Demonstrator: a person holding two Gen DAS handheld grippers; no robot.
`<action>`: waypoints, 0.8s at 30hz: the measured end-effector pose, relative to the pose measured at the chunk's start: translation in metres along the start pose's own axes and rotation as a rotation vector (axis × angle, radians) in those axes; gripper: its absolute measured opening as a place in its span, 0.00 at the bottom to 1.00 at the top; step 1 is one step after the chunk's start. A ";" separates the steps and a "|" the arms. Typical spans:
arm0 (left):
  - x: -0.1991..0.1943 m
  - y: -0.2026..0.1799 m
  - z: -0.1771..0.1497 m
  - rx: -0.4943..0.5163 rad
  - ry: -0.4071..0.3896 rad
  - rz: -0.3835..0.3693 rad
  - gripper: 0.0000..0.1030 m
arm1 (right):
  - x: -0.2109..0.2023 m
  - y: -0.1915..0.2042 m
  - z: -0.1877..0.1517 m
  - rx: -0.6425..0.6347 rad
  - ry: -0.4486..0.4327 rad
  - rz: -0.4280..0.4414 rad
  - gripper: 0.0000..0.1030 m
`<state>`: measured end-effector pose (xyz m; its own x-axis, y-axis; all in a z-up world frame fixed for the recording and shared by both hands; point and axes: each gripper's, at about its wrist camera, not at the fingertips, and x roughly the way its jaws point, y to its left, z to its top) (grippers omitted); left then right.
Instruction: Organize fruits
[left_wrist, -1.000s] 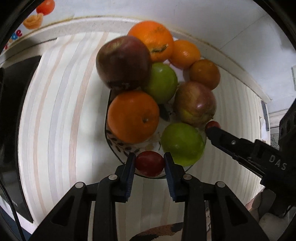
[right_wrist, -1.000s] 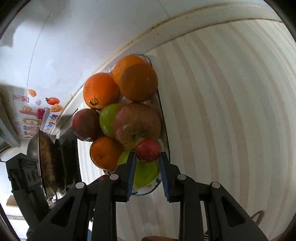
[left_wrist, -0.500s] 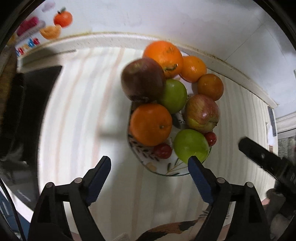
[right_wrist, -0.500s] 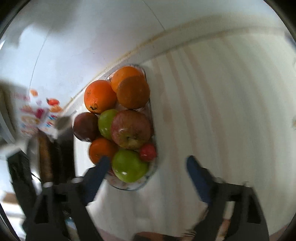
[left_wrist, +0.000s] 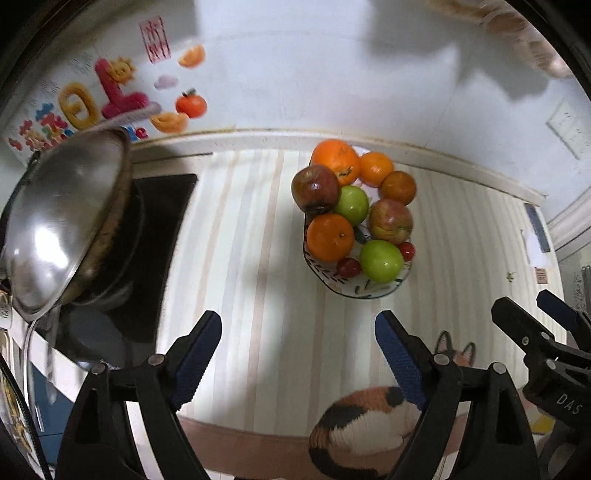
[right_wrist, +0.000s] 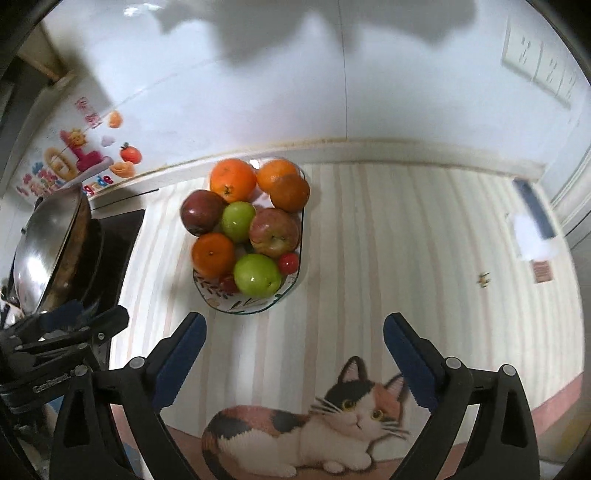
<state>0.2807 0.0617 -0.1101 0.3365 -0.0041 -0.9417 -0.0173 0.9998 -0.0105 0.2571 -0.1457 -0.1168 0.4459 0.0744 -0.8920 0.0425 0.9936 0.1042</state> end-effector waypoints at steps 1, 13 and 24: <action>-0.009 0.000 -0.003 0.001 -0.011 -0.006 0.82 | -0.009 0.002 -0.002 -0.002 -0.010 -0.001 0.96; -0.119 -0.003 -0.040 0.011 -0.169 -0.028 0.82 | -0.137 0.025 -0.033 -0.021 -0.125 0.009 0.96; -0.174 0.006 -0.068 0.001 -0.212 -0.018 0.83 | -0.224 0.031 -0.057 -0.021 -0.189 0.004 0.97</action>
<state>0.1582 0.0668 0.0314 0.5274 -0.0178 -0.8494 -0.0087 0.9996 -0.0264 0.1073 -0.1269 0.0607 0.6063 0.0634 -0.7927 0.0229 0.9950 0.0971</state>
